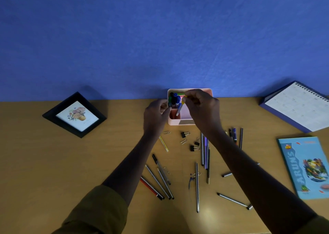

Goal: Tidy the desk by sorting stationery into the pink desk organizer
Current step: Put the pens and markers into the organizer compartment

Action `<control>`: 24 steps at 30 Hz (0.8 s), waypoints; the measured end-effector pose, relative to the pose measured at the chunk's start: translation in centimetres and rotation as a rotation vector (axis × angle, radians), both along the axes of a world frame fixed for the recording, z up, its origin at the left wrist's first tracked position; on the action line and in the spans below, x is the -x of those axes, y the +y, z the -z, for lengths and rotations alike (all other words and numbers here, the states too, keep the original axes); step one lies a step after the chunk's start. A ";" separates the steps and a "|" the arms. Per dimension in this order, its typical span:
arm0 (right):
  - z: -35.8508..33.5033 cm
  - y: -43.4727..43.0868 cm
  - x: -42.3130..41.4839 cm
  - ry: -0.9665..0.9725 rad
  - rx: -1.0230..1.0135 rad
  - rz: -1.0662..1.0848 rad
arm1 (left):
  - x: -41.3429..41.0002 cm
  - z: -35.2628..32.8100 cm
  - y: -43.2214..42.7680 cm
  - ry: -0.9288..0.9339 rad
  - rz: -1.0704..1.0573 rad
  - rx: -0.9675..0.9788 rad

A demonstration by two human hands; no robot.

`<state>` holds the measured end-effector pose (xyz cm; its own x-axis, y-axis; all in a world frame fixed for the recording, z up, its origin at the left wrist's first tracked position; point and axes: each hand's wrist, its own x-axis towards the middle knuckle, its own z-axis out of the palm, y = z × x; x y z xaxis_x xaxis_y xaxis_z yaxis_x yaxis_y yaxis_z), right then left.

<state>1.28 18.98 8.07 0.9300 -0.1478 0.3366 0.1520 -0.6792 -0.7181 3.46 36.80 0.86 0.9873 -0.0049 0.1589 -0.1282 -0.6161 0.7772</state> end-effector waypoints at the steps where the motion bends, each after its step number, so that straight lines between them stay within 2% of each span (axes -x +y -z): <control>1: 0.3 0.2 -0.2 0.011 0.003 -0.011 | 0.0 0.0 0.1 0.003 -0.002 0.014; 8: 2.2 1.6 -1.0 0.084 0.095 -0.045 | 0.8 0.4 1.2 0.069 -0.106 -0.003; 14: 3.7 2.2 -1.5 0.138 0.206 -0.039 | 2.0 1.7 2.4 0.344 -0.282 -0.089; 17: 4.2 2.4 -1.7 0.180 0.223 -0.031 | 2.6 2.7 2.7 0.463 -0.329 -0.072; 24: 4.8 3.0 -1.8 0.216 0.258 0.017 | 2.6 4.1 2.4 0.612 -0.352 -0.054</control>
